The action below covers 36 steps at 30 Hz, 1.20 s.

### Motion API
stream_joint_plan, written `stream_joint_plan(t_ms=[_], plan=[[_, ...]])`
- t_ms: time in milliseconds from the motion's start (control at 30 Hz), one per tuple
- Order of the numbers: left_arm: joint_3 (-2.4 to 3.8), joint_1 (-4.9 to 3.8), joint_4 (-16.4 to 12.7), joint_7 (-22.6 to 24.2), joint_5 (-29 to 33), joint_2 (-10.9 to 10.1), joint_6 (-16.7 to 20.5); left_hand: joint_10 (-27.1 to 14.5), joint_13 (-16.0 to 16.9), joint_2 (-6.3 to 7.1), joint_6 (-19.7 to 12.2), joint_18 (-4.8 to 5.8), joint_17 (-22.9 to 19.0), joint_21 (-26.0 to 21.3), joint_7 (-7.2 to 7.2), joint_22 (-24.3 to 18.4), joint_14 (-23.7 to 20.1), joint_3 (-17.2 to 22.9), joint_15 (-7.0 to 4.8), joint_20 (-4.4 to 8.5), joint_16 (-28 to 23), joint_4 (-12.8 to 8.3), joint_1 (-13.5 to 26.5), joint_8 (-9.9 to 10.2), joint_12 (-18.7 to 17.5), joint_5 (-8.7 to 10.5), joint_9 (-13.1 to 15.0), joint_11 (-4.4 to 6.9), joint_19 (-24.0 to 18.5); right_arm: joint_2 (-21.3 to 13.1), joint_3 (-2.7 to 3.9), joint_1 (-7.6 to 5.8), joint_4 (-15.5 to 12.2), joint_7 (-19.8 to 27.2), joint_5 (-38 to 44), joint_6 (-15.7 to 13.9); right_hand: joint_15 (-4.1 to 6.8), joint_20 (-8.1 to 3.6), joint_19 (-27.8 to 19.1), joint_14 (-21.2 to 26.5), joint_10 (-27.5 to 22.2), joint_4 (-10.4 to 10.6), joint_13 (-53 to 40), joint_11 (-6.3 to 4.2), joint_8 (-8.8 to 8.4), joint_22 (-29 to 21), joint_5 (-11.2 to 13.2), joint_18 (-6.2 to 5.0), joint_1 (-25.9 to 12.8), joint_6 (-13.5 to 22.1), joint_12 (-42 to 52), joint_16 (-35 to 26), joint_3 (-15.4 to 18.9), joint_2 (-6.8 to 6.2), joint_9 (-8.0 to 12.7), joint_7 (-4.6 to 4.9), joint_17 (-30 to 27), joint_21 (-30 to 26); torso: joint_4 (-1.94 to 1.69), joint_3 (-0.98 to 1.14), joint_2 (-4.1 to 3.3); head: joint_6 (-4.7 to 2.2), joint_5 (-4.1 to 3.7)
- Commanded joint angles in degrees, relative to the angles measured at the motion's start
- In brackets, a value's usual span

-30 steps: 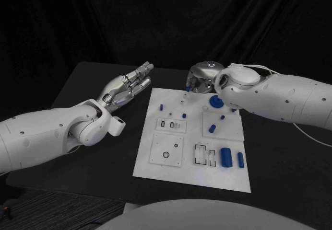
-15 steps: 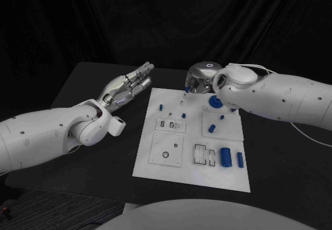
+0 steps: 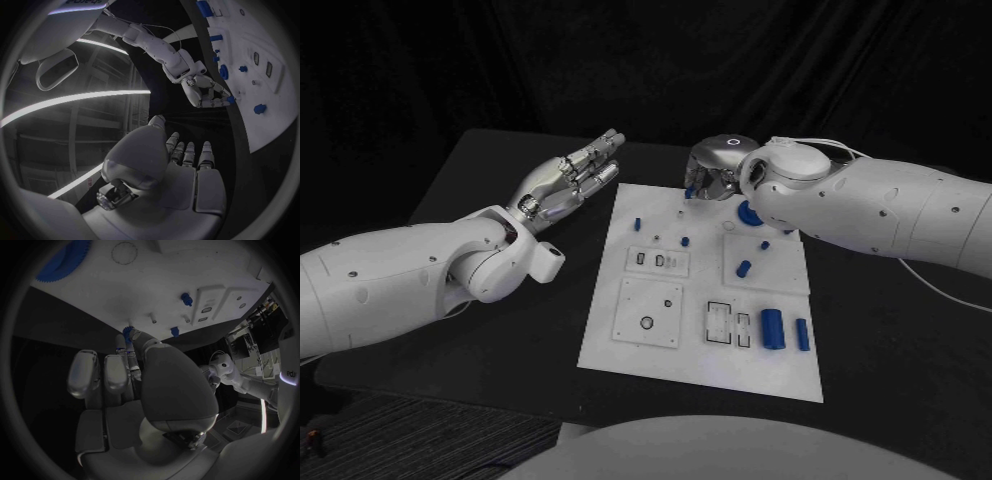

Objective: Assemble the parts on the task board

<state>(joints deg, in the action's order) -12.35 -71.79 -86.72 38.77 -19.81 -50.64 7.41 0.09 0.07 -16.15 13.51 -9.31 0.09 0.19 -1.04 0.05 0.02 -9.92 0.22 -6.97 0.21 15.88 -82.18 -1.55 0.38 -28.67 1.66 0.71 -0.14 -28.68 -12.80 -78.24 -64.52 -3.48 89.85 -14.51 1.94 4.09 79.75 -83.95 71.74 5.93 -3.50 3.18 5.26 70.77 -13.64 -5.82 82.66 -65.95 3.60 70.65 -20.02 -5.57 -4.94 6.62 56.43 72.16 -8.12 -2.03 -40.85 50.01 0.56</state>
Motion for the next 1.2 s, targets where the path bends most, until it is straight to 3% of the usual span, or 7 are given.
stream_joint_plan(t_ms=[33, 733, 833, 933, 967, 1067, 1200], plan=[[0.06, -0.15, -0.06, 2.06, -0.05, 0.14, -0.80, -0.09, -0.07, -0.07, 0.07, -0.86, -0.09, -0.19, -0.41, -0.05, -0.02, 0.39, 0.48, -0.38, -0.21, 0.10, -0.40, -0.18, -0.38, -0.25, 0.09, -0.34, 0.14, 0.15, 0.04, 0.24, 0.24, -0.36, 0.04, 0.98, -0.54, 0.53, -0.02, -0.95, -0.49, 0.09, 0.04, 0.11, 0.07, 0.07, 0.26, 0.69, -0.09, 0.28, -0.19, 0.29, -0.25, 0.45, -1.85, -0.28, 0.09, 0.36, -0.06, 0.00, 0.01, -0.01, -0.08], [0.05, -0.15, 0.46, 1.65, -0.05, 0.38, -1.44, -0.09, -0.07, -0.11, 0.16, -0.93, -0.09, -0.19, -0.59, -0.05, -0.02, 0.62, 0.85, -0.78, -0.21, 0.15, -0.45, -0.20, -0.38, -0.25, 0.10, -0.50, 0.14, 0.78, 0.04, 0.70, 0.79, -0.74, 0.04, 2.87, -0.77, 0.83, -0.62, -0.50, -2.81, 0.61, 0.05, 0.50, -1.30, -0.01, 2.13, 0.54, -0.92, 2.10, -0.23, 0.06, -0.45, 0.16, -1.70, -0.32, -0.38, -0.11, -0.08, -0.06, 0.07, -0.01, 0.08], [0.05, -0.14, 0.55, 1.59, -0.05, 0.42, -1.56, -0.09, -0.07, -0.12, 0.35, -0.94, -0.09, -0.19, -0.68, -0.05, -0.02, 0.68, 1.06, -0.93, -0.21, 0.22, -0.40, -0.23, -0.38, -0.17, 0.13, -0.57, 0.14, 0.86, 0.04, 0.73, 0.89, -0.97, 0.04, 3.16, -0.25, 0.62, -0.92, -0.17, -6.00, 1.12, 0.02, 0.96, -1.79, 0.15, 4.06, 0.44, -1.48, 5.55, -0.16, 0.20, -0.41, -0.37, -0.94, -0.60, -0.19, -0.27, -0.04, -0.08, 0.08, -0.01, 0.15], [0.05, -0.14, 0.63, 1.52, -0.05, 0.45, -1.64, -0.09, -0.07, -0.13, 0.47, -0.95, -0.09, -0.19, -0.74, -0.05, -0.02, 0.70, 1.13, -1.01, -0.21, 0.29, -0.35, -0.25, -0.38, -0.09, 0.15, -0.63, 0.14, 0.93, 0.04, 0.76, 0.98, -1.34, 0.04, 3.51, -0.15, 0.40, -1.59, 0.52, -11.18, 1.62, -0.02, 1.45, -1.80, 0.04, 5.62, 0.42, -2.31, 12.31, -0.13, 0.06, 0.31, -1.09, 0.82, -2.66, -0.34, -0.89, 0.00, -0.10, 0.09, -0.01, 0.19], [0.05, -0.14, 0.66, 1.49, -0.05, 0.45, -1.66, -0.09, -0.07, -0.13, 0.50, -0.95, -0.09, -0.19, -0.75, -0.05, -0.02, 0.70, 1.14, -1.03, -0.21, 0.31, -0.34, -0.26, -0.38, -0.08, 0.15, -0.65, 0.14, 0.94, 0.04, 0.77, 0.99, -1.47, 0.04, 3.52, -0.26, 0.45, -1.71, 0.73, -12.48, 1.61, -0.04, 1.55, -1.83, 0.17, 5.88, 0.41, -2.46, 14.80, -0.10, 0.09, 0.79, -1.14, 1.29, -2.60, -0.32, -0.97, 0.00, -0.11, 0.09, -0.01, 0.18], [0.05, -0.14, 0.72, 1.41, -0.05, 0.47, -1.72, -0.09, -0.07, -0.13, 0.66, -0.95, -0.09, -0.19, -0.78, -0.05, -0.02, 0.72, 1.16, -1.06, -0.21, 0.33, -0.32, -0.28, -0.38, -0.07, 0.17, -0.68, 0.14, 0.92, 0.04, 0.79, 1.01, -1.81, 0.04, 3.16, -0.51, 0.71, -2.42, 1.59, -15.62, 1.10, -0.08, 1.75, -2.14, -0.03, 6.12, 0.27, -2.64, 25.38, -0.03, -0.37, 2.47, -0.67, 1.68, -5.83, -1.16, -1.78, 0.00, -0.09, 0.09, -0.01, 0.22], [0.05, -0.14, 0.79, 1.29, -0.05, 0.45, -1.79, -0.09, -0.07, -0.13, 0.85, -0.96, -0.09, -0.19, -0.83, -0.05, -0.02, 0.74, 1.18, -1.10, -0.21, 0.34, -0.31, -0.31, -0.38, -0.07, 0.20, -0.73, 0.14, 0.77, 0.04, 0.80, 1.08, -1.97, 0.04, 1.94, -0.68, 0.87, -2.83, 2.06, -18.40, 0.49, -0.03, 1.99, -2.08, -0.14, 6.06, 0.15, -2.55, 27.74, -0.12, -0.63, 3.74, -0.09, 1.68, -6.06, -1.71, -2.35, 0.02, -0.08, 0.10, -0.01, 0.35]])
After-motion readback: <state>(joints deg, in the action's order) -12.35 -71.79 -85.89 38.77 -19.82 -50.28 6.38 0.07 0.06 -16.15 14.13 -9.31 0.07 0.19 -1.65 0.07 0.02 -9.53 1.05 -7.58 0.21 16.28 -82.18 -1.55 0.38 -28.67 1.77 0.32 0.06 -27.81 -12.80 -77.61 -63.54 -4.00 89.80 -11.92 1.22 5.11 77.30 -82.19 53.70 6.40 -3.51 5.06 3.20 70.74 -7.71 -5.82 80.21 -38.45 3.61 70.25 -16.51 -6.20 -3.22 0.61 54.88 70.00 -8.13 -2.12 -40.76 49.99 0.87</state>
